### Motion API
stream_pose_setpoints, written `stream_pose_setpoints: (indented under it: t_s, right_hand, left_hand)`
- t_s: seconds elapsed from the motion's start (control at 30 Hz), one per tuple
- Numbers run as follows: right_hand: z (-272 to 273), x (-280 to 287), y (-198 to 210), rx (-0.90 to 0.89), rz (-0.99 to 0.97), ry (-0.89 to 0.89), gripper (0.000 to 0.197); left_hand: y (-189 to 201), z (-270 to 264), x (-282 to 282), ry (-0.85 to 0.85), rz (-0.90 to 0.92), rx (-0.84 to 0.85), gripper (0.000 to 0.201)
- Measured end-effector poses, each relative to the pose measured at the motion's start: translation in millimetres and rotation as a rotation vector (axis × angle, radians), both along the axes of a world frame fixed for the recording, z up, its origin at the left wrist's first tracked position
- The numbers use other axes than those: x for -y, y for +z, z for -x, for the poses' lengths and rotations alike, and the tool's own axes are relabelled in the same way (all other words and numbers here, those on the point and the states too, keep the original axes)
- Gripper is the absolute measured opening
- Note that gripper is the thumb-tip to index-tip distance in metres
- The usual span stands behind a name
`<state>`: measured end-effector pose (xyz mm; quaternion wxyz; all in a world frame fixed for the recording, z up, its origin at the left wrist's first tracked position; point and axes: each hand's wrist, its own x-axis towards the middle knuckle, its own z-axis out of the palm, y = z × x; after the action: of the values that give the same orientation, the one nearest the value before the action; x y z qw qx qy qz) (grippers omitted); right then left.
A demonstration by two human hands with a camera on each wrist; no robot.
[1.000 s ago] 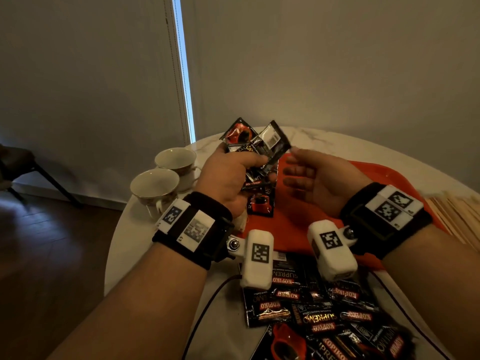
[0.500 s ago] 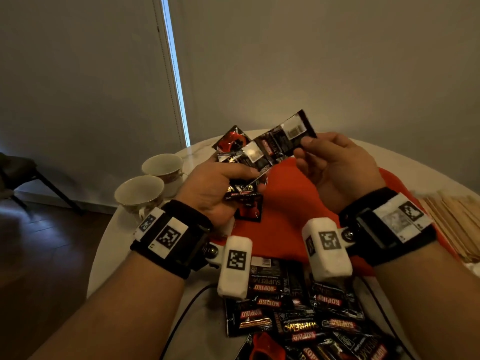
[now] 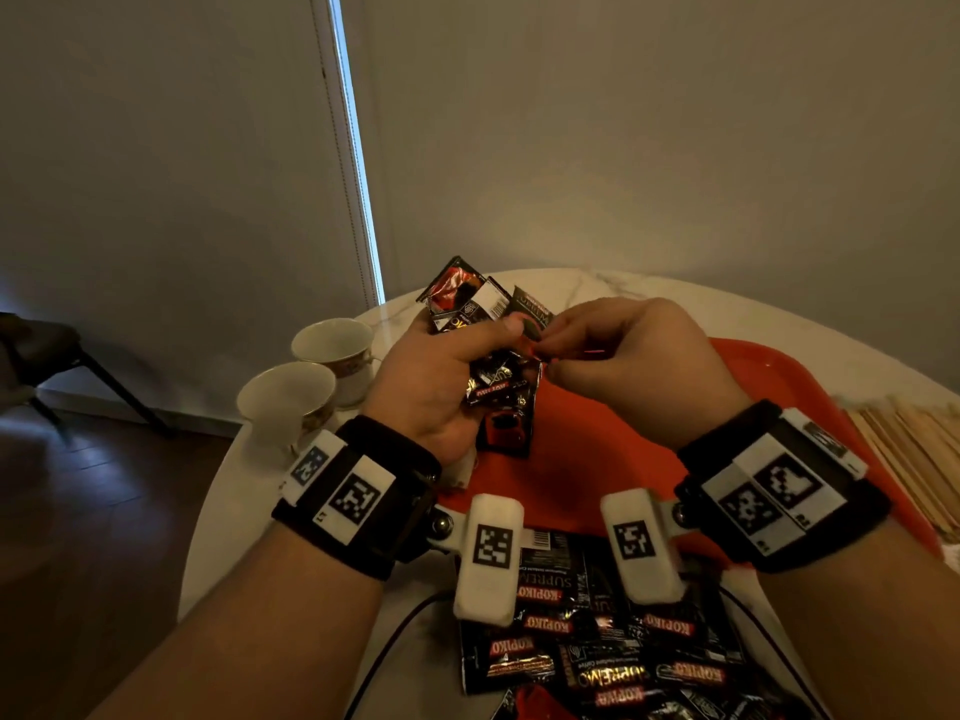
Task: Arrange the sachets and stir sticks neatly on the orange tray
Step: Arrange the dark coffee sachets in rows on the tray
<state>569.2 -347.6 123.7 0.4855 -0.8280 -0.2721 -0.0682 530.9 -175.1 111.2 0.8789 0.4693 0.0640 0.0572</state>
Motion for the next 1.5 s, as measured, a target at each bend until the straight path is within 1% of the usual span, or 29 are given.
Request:
stream_pose_setpoints:
  t_s: [0.03,0.07,0.13,0.17,0.23,0.27,0.3,0.37,0.47,0.5,0.6,0.67,0.8,0.83,0.9,0.97,1.03,1.1,1.17,1.23,1.3,1.43,1.5]
  right_hand:
    - [1,-1,0,-0.02,-0.031,0.02,0.025]
    - [0,-2,-2,-0.072,-0.105,0.034,0.028]
    - [-4,-3,-5,-0.257,-0.351,0.05,0.036]
    - [-6,-3,-6,-0.354,-0.459,0.045,0.045]
    - [-9,-3,-9,-0.502,-0.555,0.059,0.062]
    - [-9,-3,-9,-0.558,-0.567,0.094,0.066]
    - [-8,-2,-9,-0.599,-0.568,0.133,0.064]
    - [-7,0,-6,-0.635,-0.567,0.16,0.048]
    - [-8,0,-6,-0.677,-0.62,0.1,0.017]
    - [-8,-1,-6,-0.697,-0.632,0.073,0.012]
    - [-8,-5,-8,-0.757,-0.713,0.002,0.024]
    - [-7,-6,-7,-0.765,-0.773,-0.002,0.023]
    - [-3,-5,-6,-0.738,-0.696,0.068,0.009]
    - [-3,-5,-7,-0.733,-0.681,0.06,0.009]
    - [-4,-6,-9,-0.733,-0.686,0.022,0.014]
    - [-10,-6,-14,-0.757,-0.718,-0.04,0.013]
    - [-15,-2,-21,-0.802,-0.715,-0.123,0.01]
    - [-18,1,-28,-0.884,-0.659,-0.178,0.013]
    - [-16,1,-34,-0.98,-0.551,-0.179,0.015]
    - [-15,-1,-38,-1.017,-0.44,-0.164,0.013]
    - [-14,-3,-39,-0.997,-0.365,-0.164,0.014]
    - [-12,-4,-37,-0.961,-0.278,-0.127,0.02]
    - [-11,-4,-37,-0.939,-0.244,-0.111,0.019]
  left_hand:
    - [-2,-1,-2,0.016,-0.005,0.008,0.056]
    - [-3,-2,-3,0.018,-0.008,0.016,0.056]
    - [-4,-1,-5,-0.003,-0.024,0.034,0.055]
    - [-4,0,-6,-0.017,-0.04,0.043,0.055]
    - [-3,1,-5,-0.061,-0.084,0.055,0.058]
    - [-3,2,-4,-0.079,-0.107,0.054,0.059]
    - [-3,3,-3,-0.093,-0.125,0.049,0.061]
    - [-3,3,-2,-0.104,-0.134,0.033,0.063]
    - [-3,1,-4,-0.112,-0.129,0.028,0.067]
    - [-3,1,-5,-0.11,-0.13,0.024,0.068]
    - [-3,1,-6,-0.102,-0.125,0.019,0.063]
    - [-4,1,-4,-0.084,-0.106,0.017,0.061]
    - [-7,-2,-5,-0.002,-0.078,0.014,0.057]
    - [-9,-4,-5,0.011,-0.087,0.011,0.058]
    - [-10,-6,-5,0.045,-0.077,0.008,0.056]
    - [-9,-8,-8,0.153,-0.044,0.004,0.049]
    - [-9,-11,-14,0.271,-0.036,0.021,0.045]
    - [-8,-11,-19,0.318,-0.039,0.037,0.043]
    - [-7,-10,-19,0.328,-0.039,0.035,0.044]
    - [-7,-10,-16,0.323,-0.048,0.04,0.044]
    - [-8,-10,-14,0.319,-0.056,0.047,0.042]
    - [-6,-10,-17,0.307,-0.038,0.043,0.038]
    - [-5,-10,-18,0.303,-0.034,0.038,0.038]
